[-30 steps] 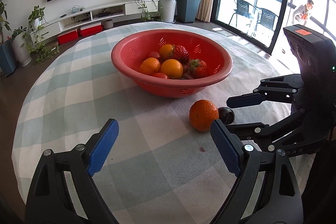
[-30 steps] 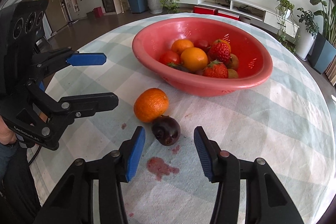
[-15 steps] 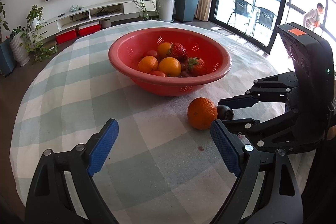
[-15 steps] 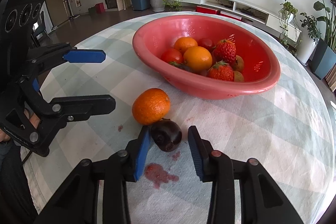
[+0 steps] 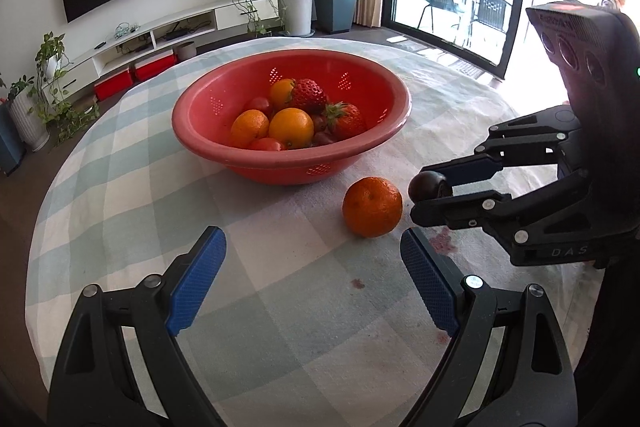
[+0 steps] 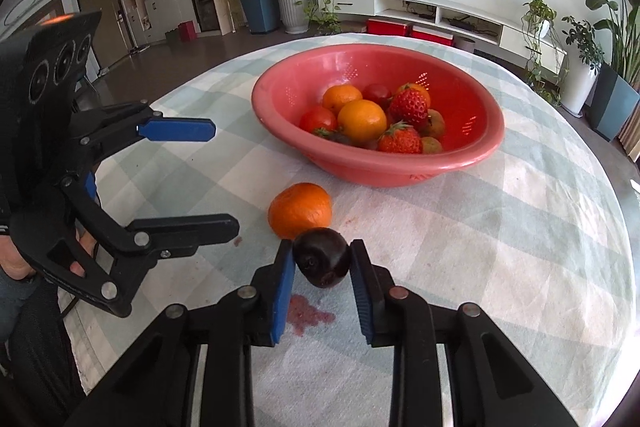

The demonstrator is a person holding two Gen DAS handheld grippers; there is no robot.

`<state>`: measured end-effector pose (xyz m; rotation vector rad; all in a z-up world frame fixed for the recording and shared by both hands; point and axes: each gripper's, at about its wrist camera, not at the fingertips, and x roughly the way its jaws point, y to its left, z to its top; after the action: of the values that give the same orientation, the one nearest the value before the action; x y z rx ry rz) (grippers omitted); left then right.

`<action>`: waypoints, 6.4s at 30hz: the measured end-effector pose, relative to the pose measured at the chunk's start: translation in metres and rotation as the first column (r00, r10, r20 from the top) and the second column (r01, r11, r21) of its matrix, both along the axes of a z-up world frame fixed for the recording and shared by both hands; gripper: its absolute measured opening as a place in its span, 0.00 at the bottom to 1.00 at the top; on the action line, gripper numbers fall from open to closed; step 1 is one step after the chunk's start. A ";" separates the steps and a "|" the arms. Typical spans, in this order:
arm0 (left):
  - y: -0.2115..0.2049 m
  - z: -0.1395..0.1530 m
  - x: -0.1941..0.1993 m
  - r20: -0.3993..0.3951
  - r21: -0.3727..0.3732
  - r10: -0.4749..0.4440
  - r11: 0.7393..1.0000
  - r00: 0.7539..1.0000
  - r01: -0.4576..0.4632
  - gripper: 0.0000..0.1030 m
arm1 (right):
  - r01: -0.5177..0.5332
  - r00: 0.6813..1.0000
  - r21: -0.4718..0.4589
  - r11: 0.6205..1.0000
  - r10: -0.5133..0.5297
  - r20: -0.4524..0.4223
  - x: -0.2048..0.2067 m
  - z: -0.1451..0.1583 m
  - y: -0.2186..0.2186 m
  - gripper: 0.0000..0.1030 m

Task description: Organize fruits

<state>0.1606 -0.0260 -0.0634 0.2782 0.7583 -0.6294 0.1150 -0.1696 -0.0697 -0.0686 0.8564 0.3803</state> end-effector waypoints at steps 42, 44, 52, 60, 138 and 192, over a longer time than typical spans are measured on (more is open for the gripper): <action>-0.060 -0.024 0.024 -0.086 0.070 0.011 0.998 0.996 -0.005 0.35 | 0.156 0.987 0.113 0.981 -0.158 0.008 0.000 0.015 -0.049 0.29; -0.056 -0.020 0.021 -0.081 0.058 0.015 0.998 0.997 -0.010 0.35 | 0.159 0.987 0.114 0.981 -0.161 0.007 0.001 0.014 -0.050 0.29; -0.018 0.015 0.015 -0.046 -0.022 0.080 0.996 0.996 -0.081 0.35 | 0.182 0.983 0.123 0.976 -0.185 0.016 0.000 0.016 -0.054 0.29; 0.011 0.055 0.056 0.012 -0.041 0.165 0.986 0.986 -0.164 0.35 | 0.220 0.969 0.151 0.964 -0.234 0.076 0.008 0.051 -0.066 0.29; 0.008 0.099 -0.151 0.131 -0.004 0.562 0.824 0.817 -0.566 1.00 | 0.480 0.857 0.082 0.874 -0.486 0.171 -0.132 0.101 -0.038 1.00; 0.015 0.083 -0.134 0.054 -0.004 0.572 0.820 0.818 -0.573 1.00 | 0.481 0.874 -0.010 0.877 -0.478 0.088 -0.134 0.071 -0.018 1.00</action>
<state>0.0263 -0.0114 0.0197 0.0638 0.7472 -0.0403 -0.0188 -0.1877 0.0017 0.0999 0.7663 -0.1053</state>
